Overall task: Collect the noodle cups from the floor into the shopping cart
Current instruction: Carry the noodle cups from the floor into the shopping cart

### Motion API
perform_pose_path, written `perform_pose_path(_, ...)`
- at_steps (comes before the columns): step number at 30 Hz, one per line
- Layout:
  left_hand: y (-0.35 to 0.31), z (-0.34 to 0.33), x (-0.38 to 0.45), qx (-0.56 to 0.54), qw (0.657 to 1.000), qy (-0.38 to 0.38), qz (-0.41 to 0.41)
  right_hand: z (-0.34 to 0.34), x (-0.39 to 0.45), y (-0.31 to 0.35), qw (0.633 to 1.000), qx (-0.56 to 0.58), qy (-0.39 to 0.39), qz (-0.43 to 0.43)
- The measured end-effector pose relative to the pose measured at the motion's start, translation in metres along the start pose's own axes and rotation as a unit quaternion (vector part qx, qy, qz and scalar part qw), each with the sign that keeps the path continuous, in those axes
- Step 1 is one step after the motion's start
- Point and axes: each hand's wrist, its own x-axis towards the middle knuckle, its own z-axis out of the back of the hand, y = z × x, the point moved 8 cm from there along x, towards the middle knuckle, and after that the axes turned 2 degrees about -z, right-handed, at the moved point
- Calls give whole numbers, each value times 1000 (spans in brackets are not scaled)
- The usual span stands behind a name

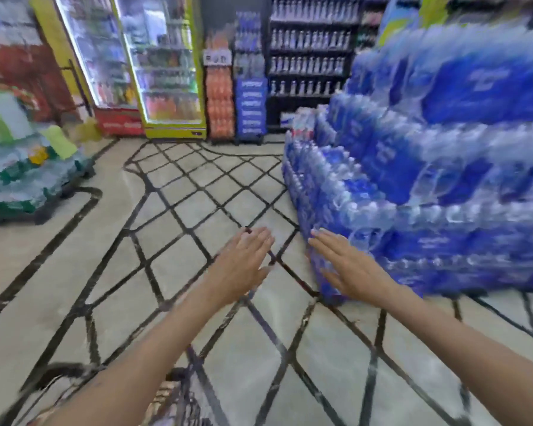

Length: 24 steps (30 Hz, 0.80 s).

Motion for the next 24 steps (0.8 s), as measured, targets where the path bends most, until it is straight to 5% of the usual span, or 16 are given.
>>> perform_pose_path(5,-197,35,155,-12,979,-74,-192,81,-180,-156,984,-88,-16,-157)
perform_pose_path(10,-432,86,254,-30,926,-146,-347,175,-403,-261,929,-188,-24,-319)
perform_pose_path(17,-706,169,306,-74,831,-225,-503,265,-698,-294,789,-228,-34,-569)
perform_pose_path(24,-896,194,352,-119,761,-218,-600,307,-876,-305,665,-247,-22,-705)
